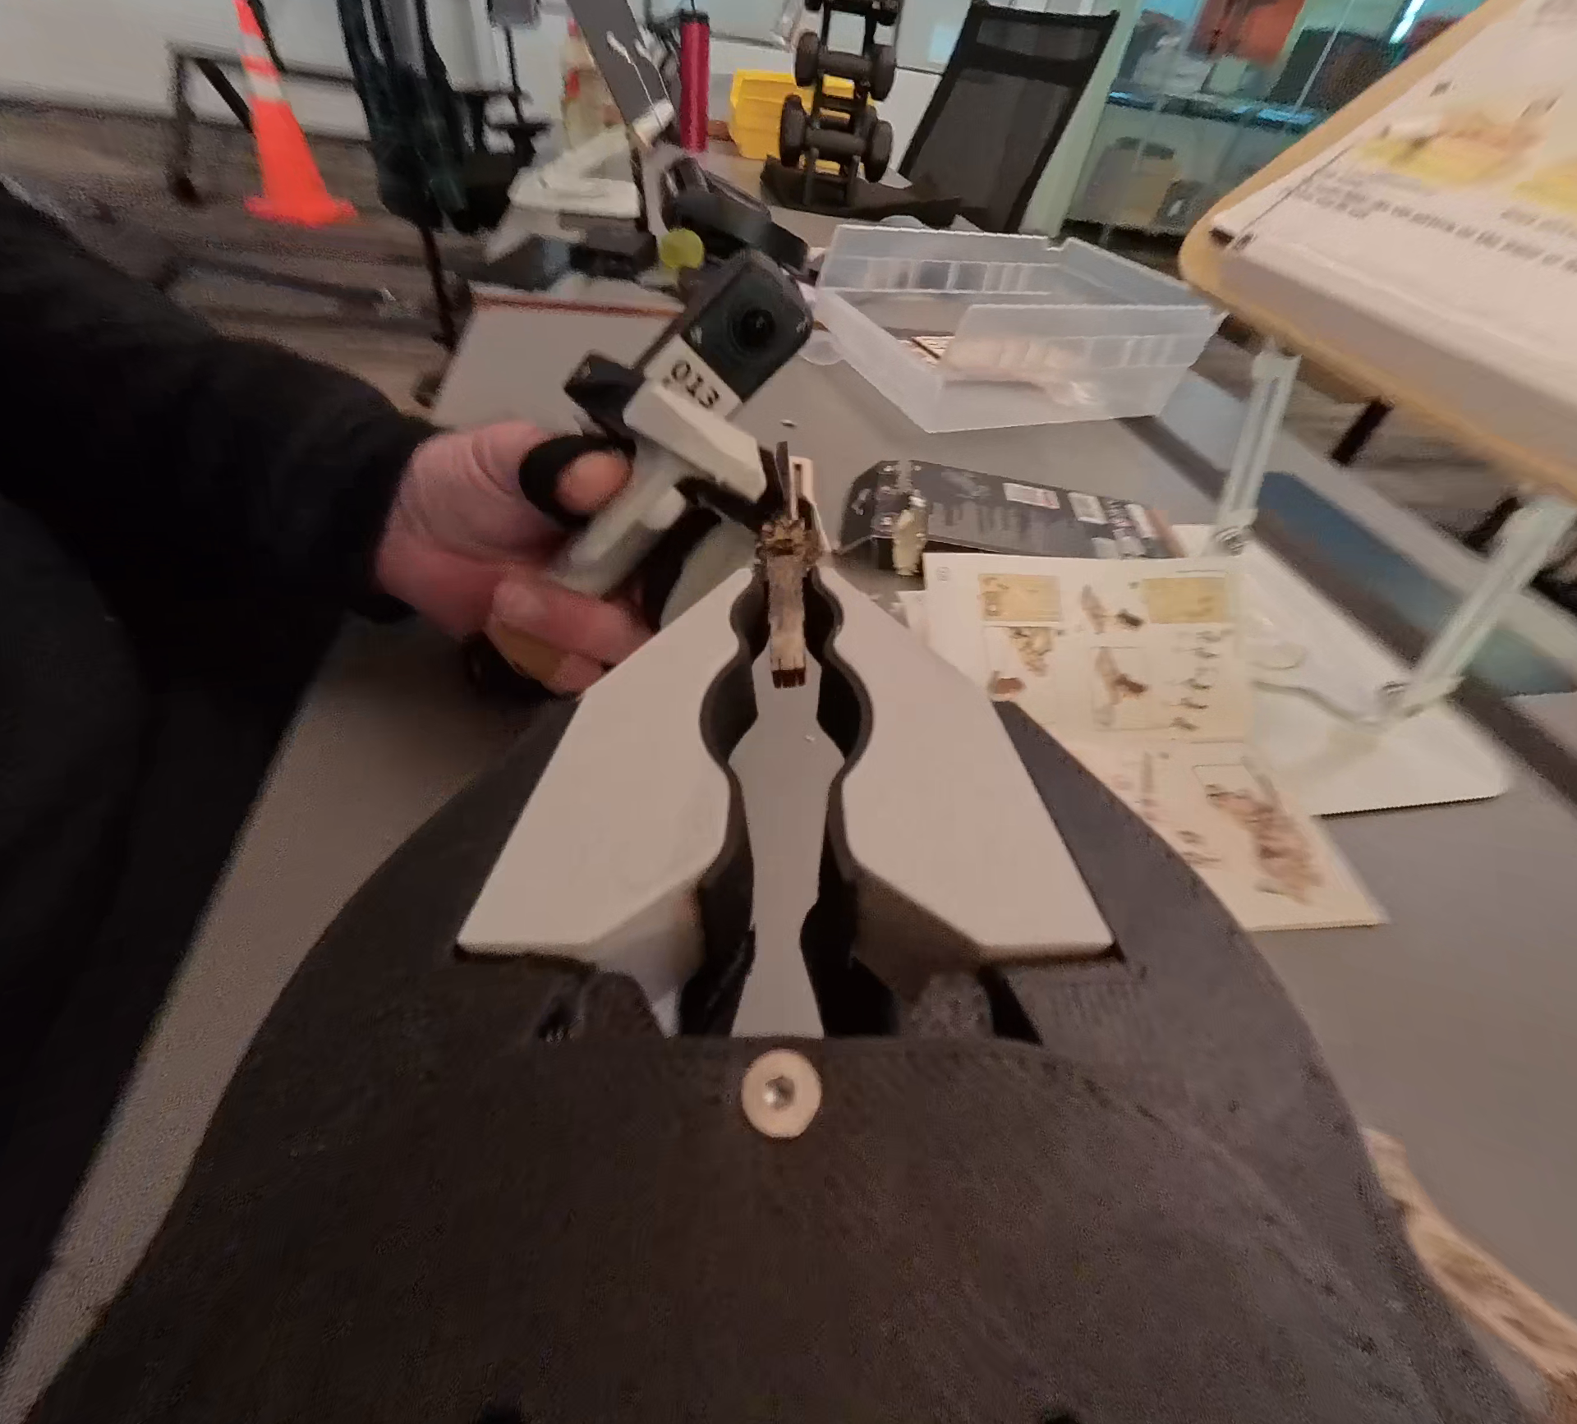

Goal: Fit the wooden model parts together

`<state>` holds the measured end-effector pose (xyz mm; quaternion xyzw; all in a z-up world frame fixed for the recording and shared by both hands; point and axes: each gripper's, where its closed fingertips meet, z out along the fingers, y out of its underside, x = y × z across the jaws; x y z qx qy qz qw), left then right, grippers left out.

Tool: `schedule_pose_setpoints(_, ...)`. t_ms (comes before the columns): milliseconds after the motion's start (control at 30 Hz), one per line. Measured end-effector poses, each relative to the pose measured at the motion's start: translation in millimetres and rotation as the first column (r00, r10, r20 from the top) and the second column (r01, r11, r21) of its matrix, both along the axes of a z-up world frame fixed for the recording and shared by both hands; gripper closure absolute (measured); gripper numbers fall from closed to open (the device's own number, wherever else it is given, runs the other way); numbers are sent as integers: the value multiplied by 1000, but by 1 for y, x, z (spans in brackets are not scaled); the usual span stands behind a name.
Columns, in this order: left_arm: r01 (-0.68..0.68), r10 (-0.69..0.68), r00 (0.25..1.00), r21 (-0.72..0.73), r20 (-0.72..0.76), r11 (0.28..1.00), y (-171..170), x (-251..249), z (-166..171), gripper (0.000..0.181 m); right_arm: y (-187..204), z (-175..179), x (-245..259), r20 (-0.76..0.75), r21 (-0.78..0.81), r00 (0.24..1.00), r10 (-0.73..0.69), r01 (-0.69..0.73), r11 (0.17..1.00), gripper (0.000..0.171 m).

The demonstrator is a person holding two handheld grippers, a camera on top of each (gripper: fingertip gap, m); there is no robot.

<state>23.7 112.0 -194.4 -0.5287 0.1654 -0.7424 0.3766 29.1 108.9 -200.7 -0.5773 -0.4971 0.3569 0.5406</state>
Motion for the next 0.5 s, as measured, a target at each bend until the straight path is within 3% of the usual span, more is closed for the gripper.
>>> schedule_pose_setpoints(33, 3, -3, 1000, 4, -9, 1000, 1, -2, 1, 161, 0, -1, 0, 34, 75, 999, -21, 19, 997, 166)
schedule_pose_setpoints(167, 9, -9, 1000, 2, 10, 1000, 6, -10, 7, 166, -4, -1, -4, 144, 397, 980, -138, 70, 915, 166)
schedule_pose_setpoints(267, 56, -56, 997, 5, 60, 998, 2, -13, 13, 175, -8, 2, -6, 170, 550, 964, -205, 80, 831, 166)
schedule_pose_setpoints(367, 72, -73, 993, 18, 93, 997, -1, -15, 18, 175, -10, 5, -7, 172, 636, 952, -252, 88, 766, 166)
schedule_pose_setpoints(500, 89, -90, 988, 15, 124, 996, -2, -15, 19, 175, -12, 9, -8, 156, 655, 953, -260, 97, 749, 166)
